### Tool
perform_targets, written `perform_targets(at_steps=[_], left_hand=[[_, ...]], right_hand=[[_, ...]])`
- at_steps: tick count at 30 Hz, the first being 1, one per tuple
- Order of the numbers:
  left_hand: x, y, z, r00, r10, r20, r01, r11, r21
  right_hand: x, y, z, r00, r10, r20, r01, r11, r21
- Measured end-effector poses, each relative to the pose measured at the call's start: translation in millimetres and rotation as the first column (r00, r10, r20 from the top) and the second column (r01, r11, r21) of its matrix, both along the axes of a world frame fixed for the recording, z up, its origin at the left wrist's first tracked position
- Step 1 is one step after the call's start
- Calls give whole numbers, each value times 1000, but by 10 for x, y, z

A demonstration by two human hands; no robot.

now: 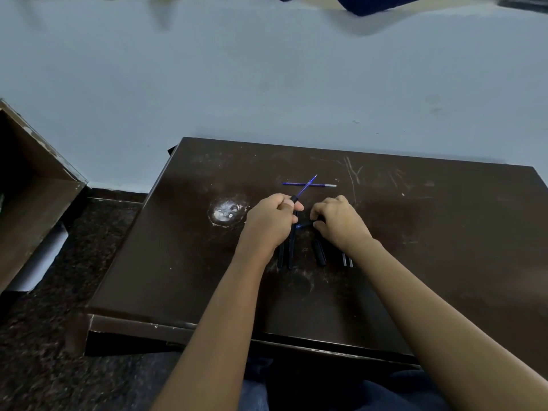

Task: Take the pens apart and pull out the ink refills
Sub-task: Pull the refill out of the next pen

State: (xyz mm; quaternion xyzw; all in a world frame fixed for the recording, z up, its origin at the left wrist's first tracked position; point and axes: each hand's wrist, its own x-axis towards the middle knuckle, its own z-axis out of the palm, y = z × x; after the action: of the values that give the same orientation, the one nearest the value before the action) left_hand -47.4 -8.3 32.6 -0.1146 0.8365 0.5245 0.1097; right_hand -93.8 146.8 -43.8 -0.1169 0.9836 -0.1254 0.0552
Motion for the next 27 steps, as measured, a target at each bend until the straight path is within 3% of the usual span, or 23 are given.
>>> perform_targets(at_steps=[3,6,8,10,13,23,27], left_hand=[[-3,-9,-7,1000,9,-18,-8,1000,14],[1,-17,12,999,11,-34,-11,1000,7],[6,-20,28,999,3,-34,-4,1000,-21],[14,-17,46,1000,-7,-27,6,999,-48],[24,-17,47,1000,-8,-27,6,999,-49],[17,-13,52,1000,-14,-9,13,999,-43],[18,-10,53,1000,-10,-9,9,999,-47]], right_hand=[[-35,42,93,990,-142,-23,130,952,-275],[-96,151,285,950,-299,86,287,738,-611],[-98,199,422,939,-281,196,327,559,-762],[-84,211,525,939,-235,253,331,402,-854],[-91,200,589,927,-231,296,352,265,-898],[-122,185,655,904,-247,349,389,131,-912],[-110,171,678,918,-213,335,374,183,-909]])
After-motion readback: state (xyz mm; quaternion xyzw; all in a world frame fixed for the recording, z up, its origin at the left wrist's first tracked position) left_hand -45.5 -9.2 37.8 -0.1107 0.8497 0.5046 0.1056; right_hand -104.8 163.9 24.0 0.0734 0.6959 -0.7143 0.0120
